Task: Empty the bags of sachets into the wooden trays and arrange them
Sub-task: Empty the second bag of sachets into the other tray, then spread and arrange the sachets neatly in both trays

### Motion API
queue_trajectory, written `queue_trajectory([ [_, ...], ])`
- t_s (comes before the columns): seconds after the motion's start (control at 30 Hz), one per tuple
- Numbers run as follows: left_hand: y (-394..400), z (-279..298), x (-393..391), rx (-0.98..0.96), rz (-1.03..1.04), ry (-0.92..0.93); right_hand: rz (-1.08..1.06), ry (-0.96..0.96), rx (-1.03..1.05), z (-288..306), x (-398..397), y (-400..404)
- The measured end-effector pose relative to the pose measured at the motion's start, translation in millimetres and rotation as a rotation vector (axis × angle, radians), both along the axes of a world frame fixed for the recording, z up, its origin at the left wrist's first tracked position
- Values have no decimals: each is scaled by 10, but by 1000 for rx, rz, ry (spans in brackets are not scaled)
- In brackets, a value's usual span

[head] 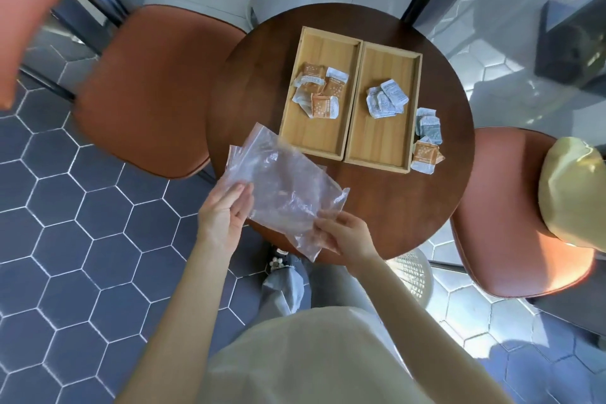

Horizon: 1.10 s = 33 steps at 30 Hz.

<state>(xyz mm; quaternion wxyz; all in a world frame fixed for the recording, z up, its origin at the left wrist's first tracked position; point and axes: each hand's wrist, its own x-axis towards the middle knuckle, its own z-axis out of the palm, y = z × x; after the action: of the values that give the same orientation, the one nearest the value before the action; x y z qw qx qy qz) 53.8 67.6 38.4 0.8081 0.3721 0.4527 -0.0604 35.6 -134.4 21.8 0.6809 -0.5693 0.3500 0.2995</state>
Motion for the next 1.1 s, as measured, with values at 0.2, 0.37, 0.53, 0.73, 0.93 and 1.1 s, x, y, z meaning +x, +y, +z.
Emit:
queue_trajectory([
  [0.2, 165, -249, -122, 318, -110, 142, -40, -39, -319, -146, 108, 152],
  [0.37, 262, -455, -96, 765, -379, 190, 104, -126, -518, -307, 269, 238],
  [0.53, 288, -478, -34, 1365, -733, 238, 315, -328, -919, -431, 275, 257],
  [0.73, 144, -649, 96, 1908, -1315, -352, 884, -804, -1239, -581, 144, 247],
  [0.93, 207, -851, 161, 1762, -1641, -57, 1264, -556, -1198, -648, 85, 193],
  [1.1, 216, -804, 242, 1662, -1692, -23, 1175, -600, -1110, -630, 110, 132],
])
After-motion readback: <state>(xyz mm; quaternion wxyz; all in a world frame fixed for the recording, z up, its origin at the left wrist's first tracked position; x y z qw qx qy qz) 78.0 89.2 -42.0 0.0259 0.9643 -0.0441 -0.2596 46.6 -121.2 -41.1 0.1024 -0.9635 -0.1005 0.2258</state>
